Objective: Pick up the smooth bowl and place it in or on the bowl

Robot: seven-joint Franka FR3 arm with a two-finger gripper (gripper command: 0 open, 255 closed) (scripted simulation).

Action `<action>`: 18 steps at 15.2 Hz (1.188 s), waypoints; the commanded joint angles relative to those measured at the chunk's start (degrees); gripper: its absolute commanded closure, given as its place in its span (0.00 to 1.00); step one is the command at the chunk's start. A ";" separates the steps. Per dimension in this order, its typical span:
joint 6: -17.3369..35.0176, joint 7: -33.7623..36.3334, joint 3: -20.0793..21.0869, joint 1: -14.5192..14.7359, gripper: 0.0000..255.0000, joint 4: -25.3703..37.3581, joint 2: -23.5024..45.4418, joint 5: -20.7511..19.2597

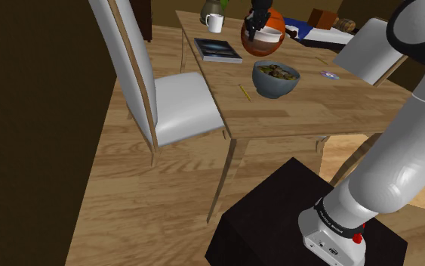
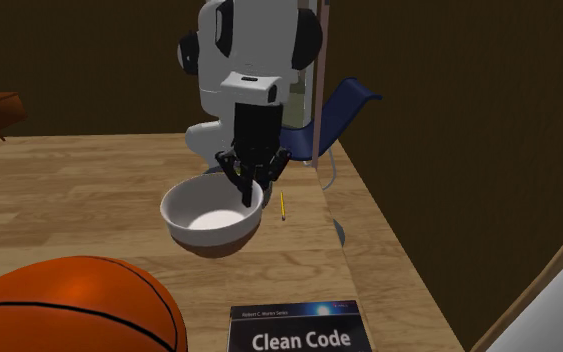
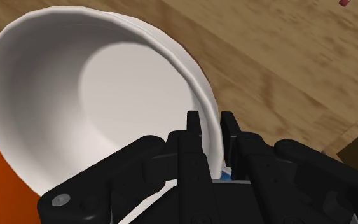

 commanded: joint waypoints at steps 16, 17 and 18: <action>-9.00 1.07 0.89 1.59 1.00 2.60 -6.16 -0.73; -8.72 1.74 1.19 1.93 1.00 -0.17 -8.55 -0.95; -8.53 2.42 1.51 2.27 1.00 -2.76 -10.86 -1.13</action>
